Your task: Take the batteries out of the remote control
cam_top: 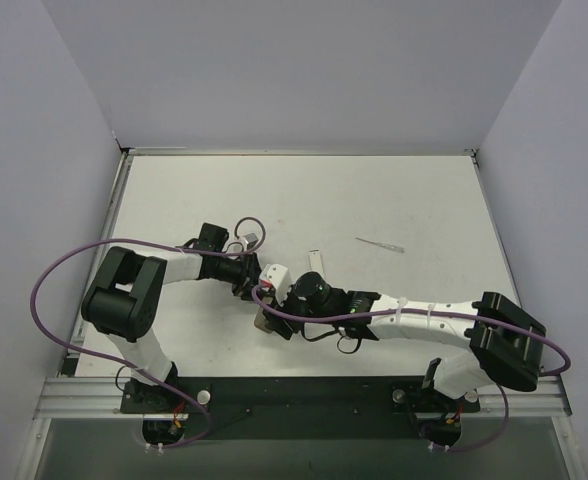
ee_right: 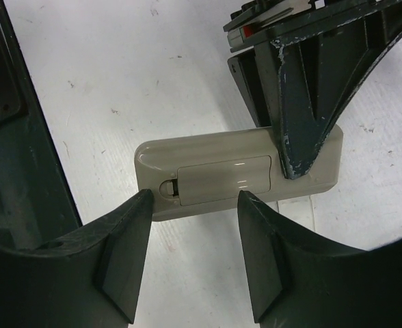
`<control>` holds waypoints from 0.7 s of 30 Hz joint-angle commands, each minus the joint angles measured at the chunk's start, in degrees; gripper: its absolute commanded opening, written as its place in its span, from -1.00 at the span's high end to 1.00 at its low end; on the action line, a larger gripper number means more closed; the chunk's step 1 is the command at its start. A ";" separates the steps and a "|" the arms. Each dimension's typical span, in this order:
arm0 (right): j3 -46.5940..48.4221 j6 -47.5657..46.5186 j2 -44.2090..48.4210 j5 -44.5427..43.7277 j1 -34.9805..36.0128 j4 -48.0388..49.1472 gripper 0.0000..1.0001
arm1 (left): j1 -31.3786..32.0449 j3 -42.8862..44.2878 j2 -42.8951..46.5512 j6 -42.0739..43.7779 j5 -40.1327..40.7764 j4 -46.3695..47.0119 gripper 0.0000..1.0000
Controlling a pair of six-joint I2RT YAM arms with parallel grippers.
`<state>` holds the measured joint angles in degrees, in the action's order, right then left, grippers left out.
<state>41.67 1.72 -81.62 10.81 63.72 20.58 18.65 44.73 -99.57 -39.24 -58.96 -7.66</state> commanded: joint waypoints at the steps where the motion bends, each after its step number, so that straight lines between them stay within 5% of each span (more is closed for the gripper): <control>1: 1.04 0.31 -0.99 1.15 -0.35 0.69 0.06 | 0.15 0.97 1.75 -0.31 -3.18 1.86 1.00; 21: 0.87 -0.49 -0.47 -1.85 -0.27 1.75 0.22 | 0.15 0.80 1.66 -0.48 -2.92 1.77 1.00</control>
<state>41.67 1.63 -82.08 8.80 63.72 21.65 18.68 44.73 -99.57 -39.22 -58.65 -6.61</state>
